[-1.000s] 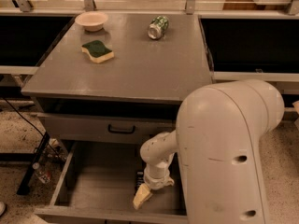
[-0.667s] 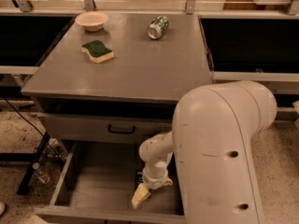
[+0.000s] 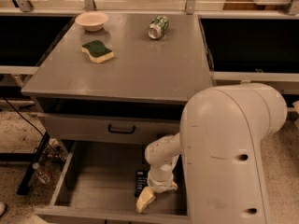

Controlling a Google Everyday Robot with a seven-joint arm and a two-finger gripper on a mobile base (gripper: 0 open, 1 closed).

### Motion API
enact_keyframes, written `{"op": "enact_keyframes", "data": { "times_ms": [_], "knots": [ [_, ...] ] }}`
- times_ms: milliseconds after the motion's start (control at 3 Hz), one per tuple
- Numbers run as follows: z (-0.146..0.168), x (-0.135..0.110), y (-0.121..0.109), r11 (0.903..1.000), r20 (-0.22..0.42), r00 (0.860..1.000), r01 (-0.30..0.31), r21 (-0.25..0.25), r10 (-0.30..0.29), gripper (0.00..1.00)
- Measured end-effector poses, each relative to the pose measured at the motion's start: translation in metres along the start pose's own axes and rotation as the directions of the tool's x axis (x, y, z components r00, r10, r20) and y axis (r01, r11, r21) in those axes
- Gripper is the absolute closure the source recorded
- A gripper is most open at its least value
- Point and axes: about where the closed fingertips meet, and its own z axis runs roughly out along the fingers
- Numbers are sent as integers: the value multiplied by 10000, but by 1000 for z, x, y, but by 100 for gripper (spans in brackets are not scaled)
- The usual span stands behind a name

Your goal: Pick rxbar blueberry from middle drawer and place on counter

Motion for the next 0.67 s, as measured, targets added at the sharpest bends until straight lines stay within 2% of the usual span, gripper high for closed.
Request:
{"op": "enact_keyframes", "data": {
  "times_ms": [667],
  "knots": [
    [-12, 14, -5, 10000, 260, 9996, -50, -76, 52, 0]
  ]
}}
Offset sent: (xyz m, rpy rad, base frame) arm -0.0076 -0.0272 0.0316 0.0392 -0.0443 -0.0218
